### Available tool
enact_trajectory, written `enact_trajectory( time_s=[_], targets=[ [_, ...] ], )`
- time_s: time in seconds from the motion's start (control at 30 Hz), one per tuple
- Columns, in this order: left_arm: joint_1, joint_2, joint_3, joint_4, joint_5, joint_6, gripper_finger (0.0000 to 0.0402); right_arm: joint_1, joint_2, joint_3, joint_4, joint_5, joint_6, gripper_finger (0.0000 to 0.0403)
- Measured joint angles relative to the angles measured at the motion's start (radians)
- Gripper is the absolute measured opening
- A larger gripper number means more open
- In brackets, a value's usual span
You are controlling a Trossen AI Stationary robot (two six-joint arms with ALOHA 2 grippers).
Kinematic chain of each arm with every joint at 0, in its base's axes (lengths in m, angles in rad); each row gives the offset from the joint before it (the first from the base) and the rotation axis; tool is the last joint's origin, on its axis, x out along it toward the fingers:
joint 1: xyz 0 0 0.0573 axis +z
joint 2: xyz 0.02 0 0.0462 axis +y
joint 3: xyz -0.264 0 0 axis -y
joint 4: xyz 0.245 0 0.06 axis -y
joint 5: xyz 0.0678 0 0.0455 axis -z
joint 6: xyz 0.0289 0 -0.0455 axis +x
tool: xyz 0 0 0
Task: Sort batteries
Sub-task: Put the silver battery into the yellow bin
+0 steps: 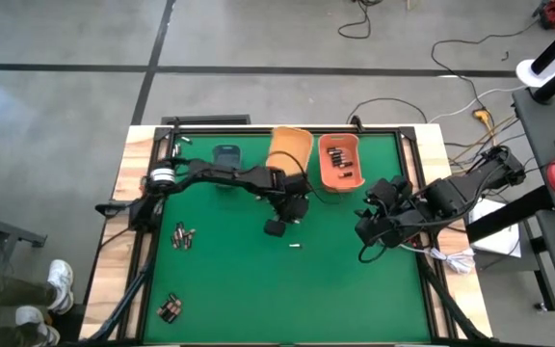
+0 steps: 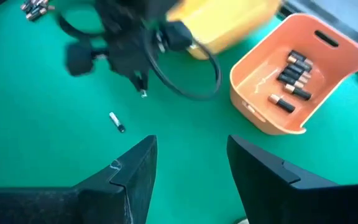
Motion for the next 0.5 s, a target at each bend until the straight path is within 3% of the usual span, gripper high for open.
enact_trajectory(
  time_s=[0.3,0.5],
  targets=[
    [0.044,-0.224,0.004,-0.038,0.003,-0.041,0.0005,0.000,0.000,0.000,0.004,0.041,-0.001,0.0176],
    [0.197,-0.260,0.005,-0.030,-0.065,-0.041,0.0006,0.000,0.007,0.000,0.026,0.049,0.038,0.0169]
  ],
)
